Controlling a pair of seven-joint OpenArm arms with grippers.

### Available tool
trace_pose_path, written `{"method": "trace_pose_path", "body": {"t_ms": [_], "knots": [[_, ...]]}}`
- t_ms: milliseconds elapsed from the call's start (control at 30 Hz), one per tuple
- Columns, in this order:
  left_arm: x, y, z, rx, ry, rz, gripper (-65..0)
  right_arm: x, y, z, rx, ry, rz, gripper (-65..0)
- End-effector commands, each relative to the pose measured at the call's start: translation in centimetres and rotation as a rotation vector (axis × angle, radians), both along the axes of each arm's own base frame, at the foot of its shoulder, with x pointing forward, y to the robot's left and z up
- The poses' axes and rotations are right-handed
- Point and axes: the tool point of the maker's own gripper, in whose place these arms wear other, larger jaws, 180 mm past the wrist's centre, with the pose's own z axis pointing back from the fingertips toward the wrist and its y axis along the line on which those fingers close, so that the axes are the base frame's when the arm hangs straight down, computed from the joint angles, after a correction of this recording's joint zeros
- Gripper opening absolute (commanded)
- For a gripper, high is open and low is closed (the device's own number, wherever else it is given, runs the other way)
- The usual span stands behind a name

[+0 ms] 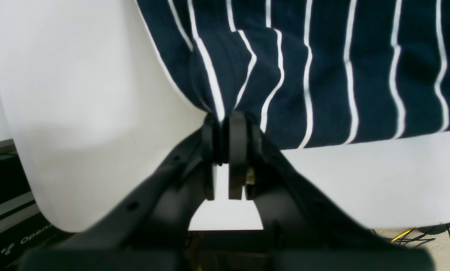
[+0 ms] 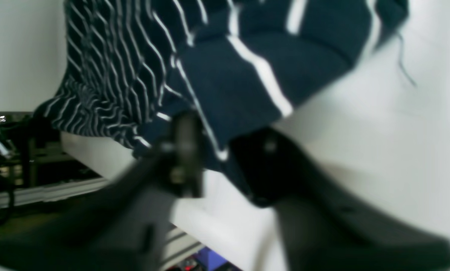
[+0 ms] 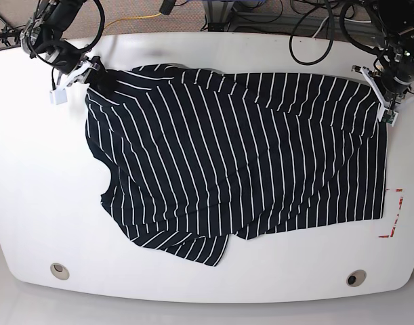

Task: Fold the T-shirt properly
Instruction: 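Lower the shirt edge with both grippers and release it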

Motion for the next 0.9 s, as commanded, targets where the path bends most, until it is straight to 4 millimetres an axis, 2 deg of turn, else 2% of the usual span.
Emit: {"method": "trace_pose_path", "body": {"t_ms": [0,200,367,467,667,767,867], "knots": [[0.6,0.3,1.0,0.016,-0.034,-0.006,-65.0,1.1,-0.7,2.9,-0.065,-0.098,0.016,-63.9],[-0.3,0.2,0.4,0.011,-0.008,-0.008,-65.0,-0.5,-0.4,4.9,-0.167,-0.128,0.069,-65.0],[-1.7,0.6,-0.1,0.021,0.028,0.003,-65.0,-3.4,0.2,4.1,-0.169,-0.066,0.082,-65.0],[-3.3,1.3,-0.5,0.028,0.057,0.022,-65.0,-4.8,0.3,3.5,-0.163,-0.026,0.082,-65.0],[-3.4,2.1,-0.3,0.051,0.041,0.03,-65.0,-5.4,0.3,3.3,-0.164,-0.009,0.083,-65.0],[-4.0,4.1,0.8,0.084,0.019,0.096,-65.0,-5.2,-0.5,3.5,-0.177,-0.018,0.06,-65.0],[-3.9,4.9,1.7,0.07,-0.024,0.133,-65.0,-5.3,-1.2,3.7,-0.189,-0.018,0.038,-65.0]]}}
